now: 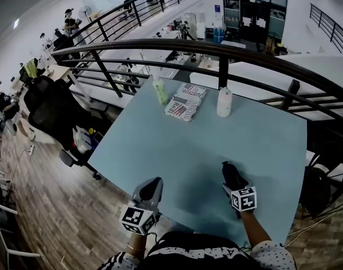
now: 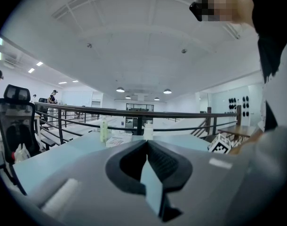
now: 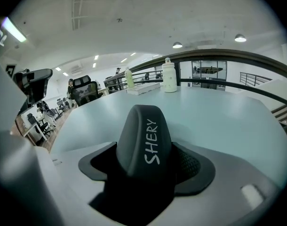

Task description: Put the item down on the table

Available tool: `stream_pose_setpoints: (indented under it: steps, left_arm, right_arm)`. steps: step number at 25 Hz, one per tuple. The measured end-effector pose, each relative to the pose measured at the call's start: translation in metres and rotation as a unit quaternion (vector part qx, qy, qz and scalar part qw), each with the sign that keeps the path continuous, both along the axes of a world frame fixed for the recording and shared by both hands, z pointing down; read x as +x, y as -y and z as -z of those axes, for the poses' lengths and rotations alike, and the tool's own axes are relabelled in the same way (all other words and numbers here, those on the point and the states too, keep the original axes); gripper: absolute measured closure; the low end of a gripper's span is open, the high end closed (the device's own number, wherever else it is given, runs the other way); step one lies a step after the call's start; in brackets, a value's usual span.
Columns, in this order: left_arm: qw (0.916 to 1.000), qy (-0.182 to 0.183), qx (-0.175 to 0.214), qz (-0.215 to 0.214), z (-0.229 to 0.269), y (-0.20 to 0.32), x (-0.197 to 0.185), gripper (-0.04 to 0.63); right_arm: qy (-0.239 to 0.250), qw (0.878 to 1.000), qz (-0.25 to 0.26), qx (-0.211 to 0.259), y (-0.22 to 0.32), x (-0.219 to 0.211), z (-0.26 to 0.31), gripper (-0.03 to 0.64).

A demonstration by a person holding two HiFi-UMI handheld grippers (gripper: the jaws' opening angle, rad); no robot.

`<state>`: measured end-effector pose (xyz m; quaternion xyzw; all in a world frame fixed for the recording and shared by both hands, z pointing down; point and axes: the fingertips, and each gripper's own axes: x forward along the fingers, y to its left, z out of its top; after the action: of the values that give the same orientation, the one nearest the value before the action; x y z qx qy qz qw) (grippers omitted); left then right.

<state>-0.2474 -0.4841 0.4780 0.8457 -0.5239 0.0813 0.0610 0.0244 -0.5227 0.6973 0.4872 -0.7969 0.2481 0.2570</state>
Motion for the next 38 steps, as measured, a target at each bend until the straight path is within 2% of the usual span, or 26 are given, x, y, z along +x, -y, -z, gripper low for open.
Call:
stream_pose_setpoints:
  steps: [9, 20, 23, 26, 28, 34, 38]
  left_arm:
    - [1.0, -0.002, -0.001, 0.003, -0.001, -0.004, 0.005, 0.595]
    - [1.0, -0.004, 0.003, -0.007, 0.001, -0.008, 0.022, 0.595]
    - [0.9999, -0.005, 0.003, -0.009, 0.001, -0.01, 0.026, 0.595]
    - [0.9999, -0.004, 0.005, -0.014, 0.002, -0.013, 0.03, 0.595]
    - [0.9999, -0.006, 0.004, -0.014, 0.001, -0.015, 0.033, 0.595]
    - [0.9997, -0.006, 0.008, -0.022, 0.002, -0.021, 0.044, 0.595]
    - [0.9996, -0.008, 0.008, -0.025, 0.002, -0.026, 0.051, 0.595]
  right_arm:
    - [0.001, 1.0, -0.006, 0.008, 0.001, 0.006, 0.005, 0.25]
    - [0.042, 0.997, -0.007, 0.06, 0.001, 0.008, 0.048, 0.255]
    - [0.058, 0.995, -0.008, 0.079, -0.003, 0.009, 0.063, 0.289]
    - [0.077, 0.992, -0.014, 0.102, -0.007, 0.012, 0.08, 0.355]
    - [0.09, 0.989, -0.019, 0.117, -0.01, 0.015, 0.091, 0.424]
    - [0.123, 0.98, -0.032, 0.156, -0.022, 0.025, 0.12, 0.514]
    - [0.145, 0.972, -0.044, 0.178, -0.031, 0.033, 0.14, 0.603]
